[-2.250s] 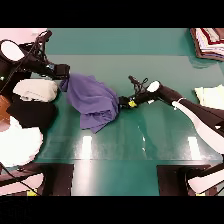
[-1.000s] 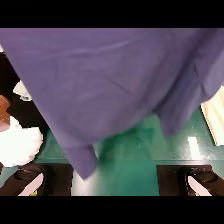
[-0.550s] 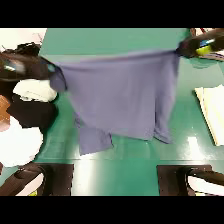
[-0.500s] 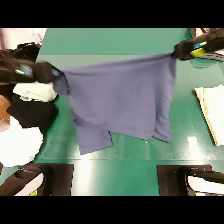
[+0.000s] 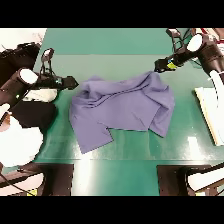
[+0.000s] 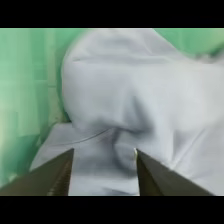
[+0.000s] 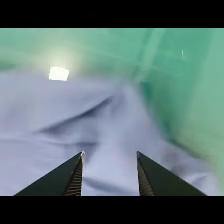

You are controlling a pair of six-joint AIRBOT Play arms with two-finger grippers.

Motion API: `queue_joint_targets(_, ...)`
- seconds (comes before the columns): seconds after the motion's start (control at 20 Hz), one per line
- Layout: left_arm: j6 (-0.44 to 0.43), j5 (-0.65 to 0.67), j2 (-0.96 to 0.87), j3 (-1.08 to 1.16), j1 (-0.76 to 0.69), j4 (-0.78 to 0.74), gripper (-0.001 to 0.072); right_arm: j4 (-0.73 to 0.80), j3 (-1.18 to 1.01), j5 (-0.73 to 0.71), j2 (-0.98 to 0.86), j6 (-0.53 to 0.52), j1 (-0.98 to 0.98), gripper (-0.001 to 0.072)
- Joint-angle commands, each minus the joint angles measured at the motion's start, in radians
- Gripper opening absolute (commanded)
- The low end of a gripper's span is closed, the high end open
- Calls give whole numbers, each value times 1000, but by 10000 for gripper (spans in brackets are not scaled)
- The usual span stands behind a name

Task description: Fold the shirts.

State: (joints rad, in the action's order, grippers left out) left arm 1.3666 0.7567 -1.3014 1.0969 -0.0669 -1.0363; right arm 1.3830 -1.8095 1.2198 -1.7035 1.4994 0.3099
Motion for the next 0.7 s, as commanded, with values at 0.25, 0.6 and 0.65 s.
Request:
queue_joint_targets(0.25,-14,471,26,24,220,-64,467,-126,212,117,227,-44,-80,336)
queue_joint_targets(0.6,-14,355,86,-321,219,-31,466,-267,535,81,456,-54,-175,336)
queue_joint_targets(0.65,-16,333,86,-344,219,-2,466,-266,563,72,480,-54,-175,336)
